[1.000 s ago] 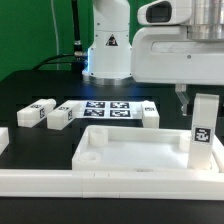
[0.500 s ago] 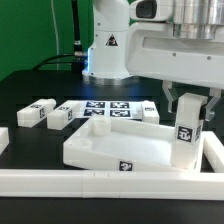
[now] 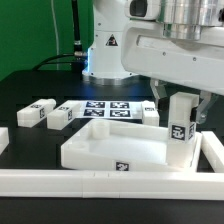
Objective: Assemble desk
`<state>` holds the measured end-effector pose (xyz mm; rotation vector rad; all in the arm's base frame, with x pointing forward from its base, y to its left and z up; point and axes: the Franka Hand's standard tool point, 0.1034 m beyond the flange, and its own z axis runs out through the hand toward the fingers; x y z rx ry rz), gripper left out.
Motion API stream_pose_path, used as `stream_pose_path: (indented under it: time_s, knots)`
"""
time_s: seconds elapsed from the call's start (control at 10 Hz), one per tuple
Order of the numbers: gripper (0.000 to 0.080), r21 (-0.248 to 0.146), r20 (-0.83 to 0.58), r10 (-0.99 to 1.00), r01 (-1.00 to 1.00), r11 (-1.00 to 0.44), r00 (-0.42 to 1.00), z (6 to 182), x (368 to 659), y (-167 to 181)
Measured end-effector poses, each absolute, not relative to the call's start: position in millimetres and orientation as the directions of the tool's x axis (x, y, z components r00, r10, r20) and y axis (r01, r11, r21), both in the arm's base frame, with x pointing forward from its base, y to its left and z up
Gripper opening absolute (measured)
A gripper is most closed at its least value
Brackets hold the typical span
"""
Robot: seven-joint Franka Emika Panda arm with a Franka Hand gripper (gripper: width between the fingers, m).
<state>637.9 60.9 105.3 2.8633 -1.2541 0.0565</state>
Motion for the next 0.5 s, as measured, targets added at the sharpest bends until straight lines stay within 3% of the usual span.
stream_pose_path:
  time_s: [0.1,0.2,0.3,0.5]
  knots:
    - [0.0581,-0.004,0.041,-0.719,-0.719,-0.695,0.694,109.6,640.3,63.8]
    - [0.0581,-0.014,0.041,-0.707,-0.707,-0.707,0.706,115.2,641.5,66.3]
    - [0.0637,-0.031,0.039,-0.697,-0.697,-0.717,0.716,125.0,639.5,68.6]
    - [0.0646,-0.042,0.038,-0.655,-0.653,-0.756,0.755,143.7,620.5,68.1]
